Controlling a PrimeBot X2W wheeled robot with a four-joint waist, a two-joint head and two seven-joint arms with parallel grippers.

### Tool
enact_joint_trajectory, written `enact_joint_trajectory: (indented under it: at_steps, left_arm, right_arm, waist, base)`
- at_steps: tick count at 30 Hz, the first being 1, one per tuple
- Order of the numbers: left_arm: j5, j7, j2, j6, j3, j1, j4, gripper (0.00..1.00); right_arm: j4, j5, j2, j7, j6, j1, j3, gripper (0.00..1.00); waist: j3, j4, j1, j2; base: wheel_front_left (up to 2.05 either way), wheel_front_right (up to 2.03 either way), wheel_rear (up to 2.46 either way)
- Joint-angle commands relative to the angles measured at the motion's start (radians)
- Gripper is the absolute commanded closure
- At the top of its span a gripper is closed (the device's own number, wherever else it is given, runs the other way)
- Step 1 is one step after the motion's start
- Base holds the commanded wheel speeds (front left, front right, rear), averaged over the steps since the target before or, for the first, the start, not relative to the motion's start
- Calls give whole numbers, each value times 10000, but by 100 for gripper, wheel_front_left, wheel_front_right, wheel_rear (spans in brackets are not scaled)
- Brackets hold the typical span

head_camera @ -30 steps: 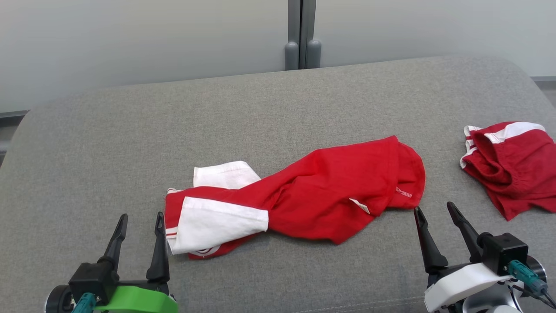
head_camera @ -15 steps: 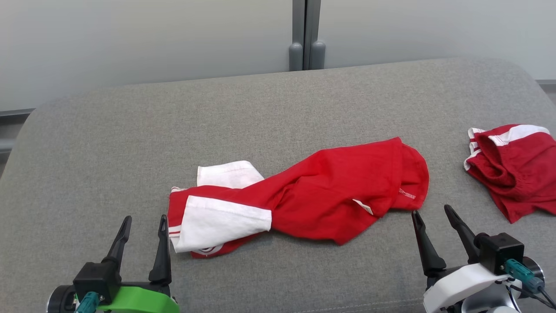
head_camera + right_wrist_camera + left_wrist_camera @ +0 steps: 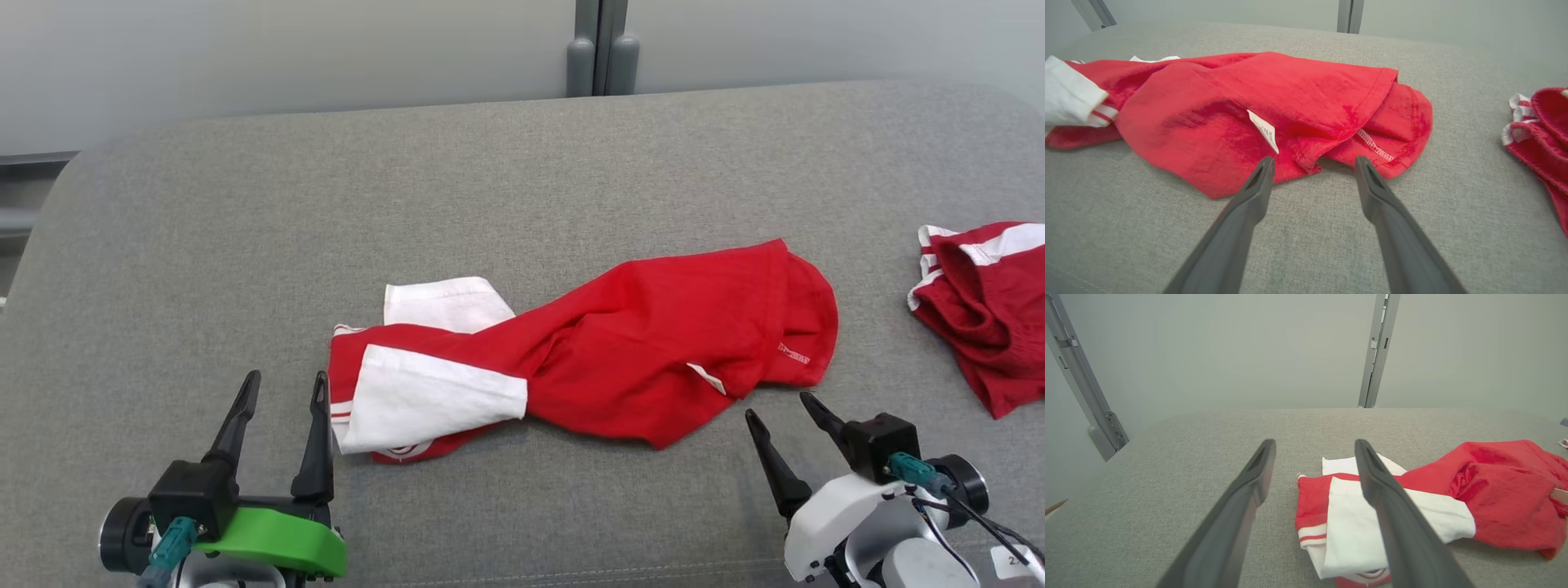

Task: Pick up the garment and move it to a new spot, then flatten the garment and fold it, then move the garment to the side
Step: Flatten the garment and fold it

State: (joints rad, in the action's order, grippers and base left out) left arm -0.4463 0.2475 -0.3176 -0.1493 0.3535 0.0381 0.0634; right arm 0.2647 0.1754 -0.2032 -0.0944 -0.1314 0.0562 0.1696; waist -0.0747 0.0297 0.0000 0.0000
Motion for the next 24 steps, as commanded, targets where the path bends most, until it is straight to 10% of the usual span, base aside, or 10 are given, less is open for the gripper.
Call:
enact_joint_trajectory:
  at_steps: [1,11,13,15,16,17,24]
  left_arm:
    - [52,40,39,51,-4,206,33,0]
    - [102,132,256,68,-70,533,175,0]
    - [100,148,289,89,-78,567,199,0]
    - [125,155,326,127,-80,614,224,0]
    - [133,160,339,147,-77,629,245,0]
    - [140,166,343,160,-81,638,261,0]
    - [216,192,382,187,-166,669,317,0]
  right_arm:
    - [349,48,-88,-131,14,280,142,0]
    - [2590,345,-243,-979,15,1601,536,0]
    - [2857,402,-245,-1057,15,1781,629,49]
    - [3085,451,-244,-1137,15,1984,736,62]
    - [3186,496,-223,-1168,15,2051,807,92]
    - [3281,524,-224,-1221,15,2135,844,100]
    - [3081,782,-285,-1492,15,2241,926,100]
  waist:
    - [-217,225,0,0]
    - [-668,732,0,0]
    - [-726,755,0,0]
    - [-790,769,0,0]
    - [-804,774,0,0]
    - [-819,771,0,0]
    - [-860,659,0,0]
  base:
    - [0,0,0]
    - [0,0,0]
    - [0,0,0]
    - [0,0,0]
    - [0,0,0]
    - [0,0,0]
    - [0,0,0]
